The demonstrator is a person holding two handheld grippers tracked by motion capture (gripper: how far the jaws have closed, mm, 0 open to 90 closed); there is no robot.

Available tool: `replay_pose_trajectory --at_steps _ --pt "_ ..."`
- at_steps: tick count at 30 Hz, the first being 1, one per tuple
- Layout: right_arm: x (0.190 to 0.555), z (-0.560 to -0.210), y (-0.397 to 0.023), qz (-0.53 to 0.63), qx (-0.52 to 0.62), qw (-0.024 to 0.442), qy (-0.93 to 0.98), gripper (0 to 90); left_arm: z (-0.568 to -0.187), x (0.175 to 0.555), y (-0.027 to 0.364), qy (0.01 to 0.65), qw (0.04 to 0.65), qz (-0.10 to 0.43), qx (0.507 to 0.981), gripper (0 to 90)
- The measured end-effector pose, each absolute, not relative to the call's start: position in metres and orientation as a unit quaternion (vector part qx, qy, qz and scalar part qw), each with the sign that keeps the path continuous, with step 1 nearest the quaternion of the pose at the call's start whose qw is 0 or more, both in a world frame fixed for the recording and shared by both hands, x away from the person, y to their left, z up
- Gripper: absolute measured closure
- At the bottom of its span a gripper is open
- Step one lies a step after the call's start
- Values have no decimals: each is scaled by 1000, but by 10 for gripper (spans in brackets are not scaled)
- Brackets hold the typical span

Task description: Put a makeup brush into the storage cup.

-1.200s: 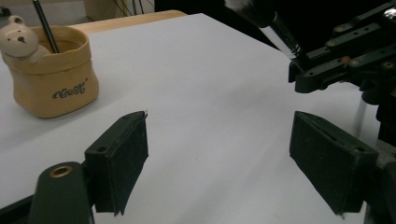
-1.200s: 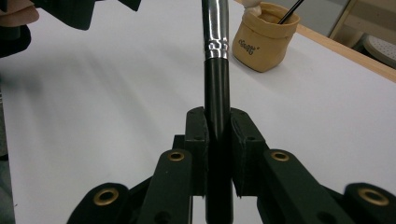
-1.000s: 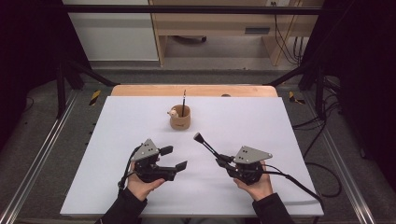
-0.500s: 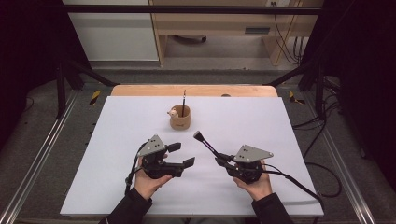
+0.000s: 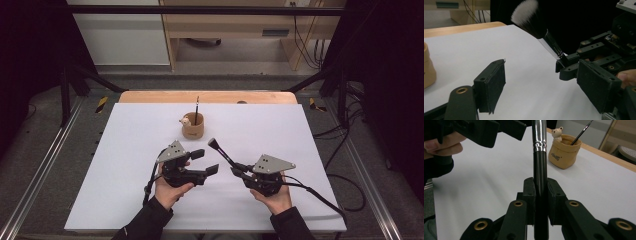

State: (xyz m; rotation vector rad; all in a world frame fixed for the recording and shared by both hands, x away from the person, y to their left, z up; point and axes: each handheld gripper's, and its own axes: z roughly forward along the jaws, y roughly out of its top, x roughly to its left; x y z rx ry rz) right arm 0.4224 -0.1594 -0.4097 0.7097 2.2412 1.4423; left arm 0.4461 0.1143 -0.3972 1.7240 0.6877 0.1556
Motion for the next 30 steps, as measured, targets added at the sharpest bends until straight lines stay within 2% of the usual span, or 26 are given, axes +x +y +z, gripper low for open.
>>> replay_pose_trajectory --at_steps 9,30 --pt "423 -410 -159 516 252 187 797 795 -398 451 104 291 604 55 740 240" --pt "422 -412 -157 522 247 176 797 795 -399 455 98 279 617 38 735 411"
